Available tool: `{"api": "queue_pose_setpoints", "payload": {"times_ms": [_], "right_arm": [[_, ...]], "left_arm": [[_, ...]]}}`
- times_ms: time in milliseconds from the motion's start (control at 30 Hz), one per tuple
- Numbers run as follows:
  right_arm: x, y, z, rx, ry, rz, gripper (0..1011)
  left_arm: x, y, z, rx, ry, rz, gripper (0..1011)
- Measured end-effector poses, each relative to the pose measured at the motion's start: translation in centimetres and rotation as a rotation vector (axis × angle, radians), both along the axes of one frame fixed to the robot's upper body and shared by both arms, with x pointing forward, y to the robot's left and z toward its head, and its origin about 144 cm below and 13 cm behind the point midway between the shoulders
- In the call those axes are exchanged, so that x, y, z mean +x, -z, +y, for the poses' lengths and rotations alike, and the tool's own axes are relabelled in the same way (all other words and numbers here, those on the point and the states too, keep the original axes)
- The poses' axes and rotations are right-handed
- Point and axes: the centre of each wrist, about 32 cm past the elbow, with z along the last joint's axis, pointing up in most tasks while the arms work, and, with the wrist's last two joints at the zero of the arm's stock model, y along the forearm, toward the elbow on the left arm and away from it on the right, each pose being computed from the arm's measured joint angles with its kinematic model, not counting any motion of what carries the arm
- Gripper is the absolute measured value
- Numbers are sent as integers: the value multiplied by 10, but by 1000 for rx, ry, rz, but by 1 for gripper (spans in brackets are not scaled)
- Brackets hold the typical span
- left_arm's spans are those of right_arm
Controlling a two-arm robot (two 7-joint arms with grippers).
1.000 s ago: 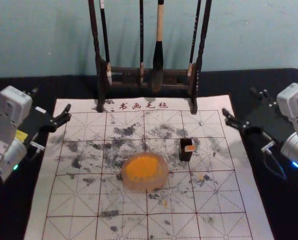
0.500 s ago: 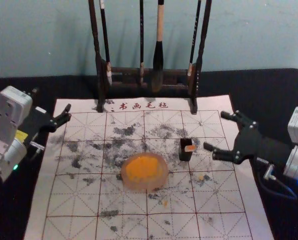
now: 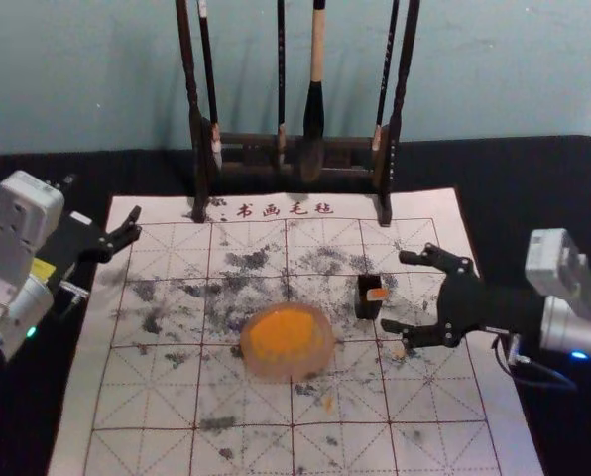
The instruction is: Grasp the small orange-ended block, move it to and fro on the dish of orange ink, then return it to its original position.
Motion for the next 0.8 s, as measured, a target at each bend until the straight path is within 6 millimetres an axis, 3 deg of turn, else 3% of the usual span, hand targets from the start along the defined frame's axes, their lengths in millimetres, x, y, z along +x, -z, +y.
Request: {"api": "queue_pose_setpoints", "payload": {"times_ms": [367,800], "right_arm": [[28,2,10,-64,-45,-4,1003],[42,7,17,-89,-62,-6,1002]], "left_arm": [[0,0,0,0,0,0,1001],[0,0,0,0,0,0,1001]]}}
